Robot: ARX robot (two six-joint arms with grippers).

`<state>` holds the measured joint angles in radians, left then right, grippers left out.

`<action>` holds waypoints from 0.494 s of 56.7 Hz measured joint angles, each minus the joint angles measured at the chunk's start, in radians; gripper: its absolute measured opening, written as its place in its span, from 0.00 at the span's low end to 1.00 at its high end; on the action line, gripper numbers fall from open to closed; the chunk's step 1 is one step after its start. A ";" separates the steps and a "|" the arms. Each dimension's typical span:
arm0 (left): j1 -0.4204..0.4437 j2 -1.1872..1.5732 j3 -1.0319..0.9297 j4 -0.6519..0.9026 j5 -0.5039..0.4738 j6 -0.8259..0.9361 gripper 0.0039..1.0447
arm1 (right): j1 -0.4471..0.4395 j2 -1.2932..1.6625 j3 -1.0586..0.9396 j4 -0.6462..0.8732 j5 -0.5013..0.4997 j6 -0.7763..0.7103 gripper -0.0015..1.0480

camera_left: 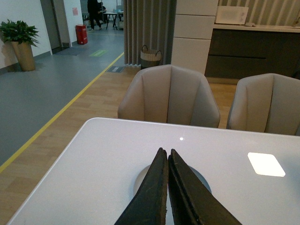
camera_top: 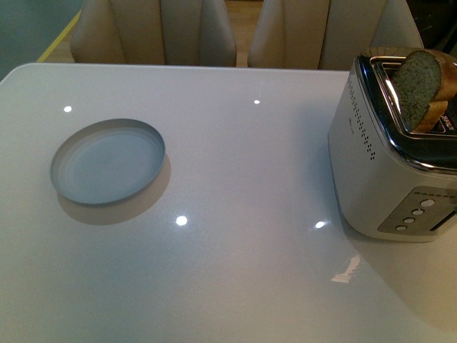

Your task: Left arm holds plate, right arm toasts bread

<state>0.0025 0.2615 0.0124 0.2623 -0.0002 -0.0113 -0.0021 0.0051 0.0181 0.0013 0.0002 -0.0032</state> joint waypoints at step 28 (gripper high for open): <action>0.000 -0.250 0.000 -0.257 0.000 0.000 0.03 | 0.000 0.000 0.000 0.000 0.000 0.000 0.91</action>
<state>0.0021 0.0113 0.0128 0.0048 -0.0002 -0.0109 -0.0021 0.0051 0.0181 0.0013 0.0002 -0.0029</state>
